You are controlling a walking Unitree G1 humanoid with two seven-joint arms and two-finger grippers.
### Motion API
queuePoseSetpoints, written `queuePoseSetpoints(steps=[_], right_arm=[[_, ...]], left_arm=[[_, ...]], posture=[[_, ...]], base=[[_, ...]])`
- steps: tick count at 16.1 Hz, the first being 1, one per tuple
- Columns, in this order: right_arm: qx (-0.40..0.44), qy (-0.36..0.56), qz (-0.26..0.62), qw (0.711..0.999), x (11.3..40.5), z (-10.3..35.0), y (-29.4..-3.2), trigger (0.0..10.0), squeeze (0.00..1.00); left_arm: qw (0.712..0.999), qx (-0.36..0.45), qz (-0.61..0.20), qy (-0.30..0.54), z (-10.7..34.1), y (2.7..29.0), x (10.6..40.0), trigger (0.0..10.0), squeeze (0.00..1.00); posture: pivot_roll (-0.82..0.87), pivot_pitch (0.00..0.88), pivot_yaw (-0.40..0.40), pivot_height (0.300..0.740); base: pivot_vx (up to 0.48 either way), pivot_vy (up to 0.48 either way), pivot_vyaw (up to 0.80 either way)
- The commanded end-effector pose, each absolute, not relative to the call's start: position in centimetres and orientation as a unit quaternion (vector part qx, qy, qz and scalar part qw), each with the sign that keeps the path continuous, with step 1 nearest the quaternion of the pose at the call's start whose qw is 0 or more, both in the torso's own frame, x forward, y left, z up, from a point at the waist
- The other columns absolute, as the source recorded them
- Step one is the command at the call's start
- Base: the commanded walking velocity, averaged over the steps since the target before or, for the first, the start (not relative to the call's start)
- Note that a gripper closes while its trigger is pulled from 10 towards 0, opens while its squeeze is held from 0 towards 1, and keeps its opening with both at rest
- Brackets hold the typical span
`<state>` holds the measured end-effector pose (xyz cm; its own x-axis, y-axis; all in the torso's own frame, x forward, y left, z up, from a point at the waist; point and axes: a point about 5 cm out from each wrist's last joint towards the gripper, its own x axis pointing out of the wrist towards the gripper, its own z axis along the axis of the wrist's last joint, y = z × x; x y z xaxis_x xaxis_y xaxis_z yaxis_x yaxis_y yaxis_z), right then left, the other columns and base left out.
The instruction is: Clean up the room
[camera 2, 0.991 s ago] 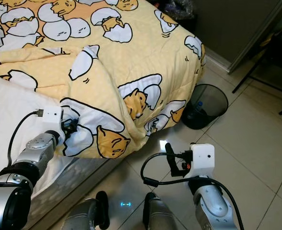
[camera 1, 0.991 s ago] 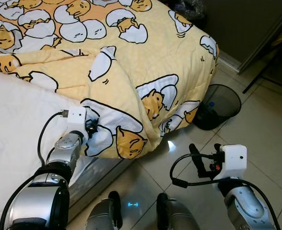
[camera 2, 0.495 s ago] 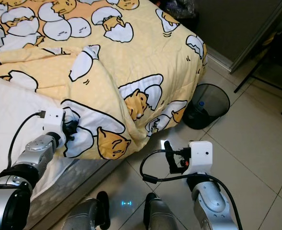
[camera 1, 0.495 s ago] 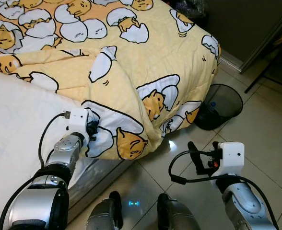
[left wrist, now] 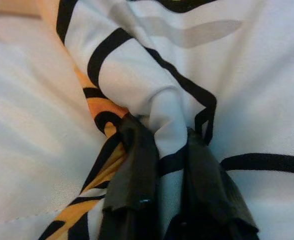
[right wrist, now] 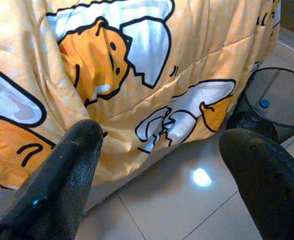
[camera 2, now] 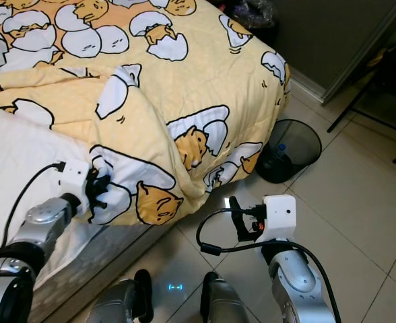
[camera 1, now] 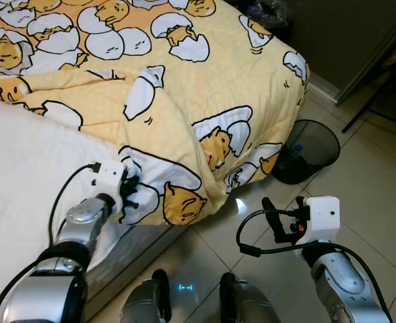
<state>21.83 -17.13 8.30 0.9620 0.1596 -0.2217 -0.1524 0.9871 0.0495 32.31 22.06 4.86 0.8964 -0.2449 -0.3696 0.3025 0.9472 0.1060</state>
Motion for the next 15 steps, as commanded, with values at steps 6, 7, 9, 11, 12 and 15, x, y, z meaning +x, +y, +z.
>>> queuePoseSetpoints(steps=[6, 7, 9, 11, 12, 15], right_arm=[[0.023, 0.119, 0.080, 0.989, 22.4, 7.9, -17.3, 10.0, 0.00], [0.028, 0.119, 0.087, 0.989, 22.5, 7.9, -17.2, 10.0, 0.00], [0.032, 0.118, 0.097, 0.988, 22.8, 7.9, -17.0, 10.0, 0.00], [0.036, 0.119, 0.098, 0.987, 23.7, 7.8, -17.4, 10.0, 0.00], [0.039, 0.118, 0.099, 0.987, 24.3, 7.8, -17.5, 10.0, 0.00], [0.038, 0.105, 0.108, 0.988, 26.0, 8.4, -18.2, 10.0, 0.00]], left_arm=[[0.959, 0.057, -0.232, 0.151, 4.0, 22.0, 30.2, 0.0, 0.00], [0.957, 0.055, -0.250, 0.139, 4.1, 21.7, 30.1, 0.0, 0.00], [0.950, 0.039, -0.284, 0.122, 4.3, 20.6, 30.2, 0.0, 0.00], [0.935, 0.025, -0.335, 0.111, 4.4, 18.5, 30.3, 0.0, 0.00], [0.930, 0.011, -0.354, 0.102, 4.6, 17.6, 30.4, 0.0, 0.00], [0.924, -0.024, -0.377, 0.068, 5.3, 15.6, 30.8, 0.0, 0.00]], posture=[[-0.14, 0.227, -0.055, 0.740], [-0.14, 0.225, -0.056, 0.740], [-0.13, 0.217, -0.058, 0.740], [-0.13, 0.181, -0.060, 0.740], [-0.13, 0.157, -0.063, 0.740], [-0.12, 0.067, -0.075, 0.740]], base=[[0.000, 0.000, 0.00], [0.000, 0.000, 0.00], [0.000, 0.000, 0.00], [0.000, 0.000, 0.00], [0.000, 0.000, 0.00], [0.000, 0.000, 0.00]])
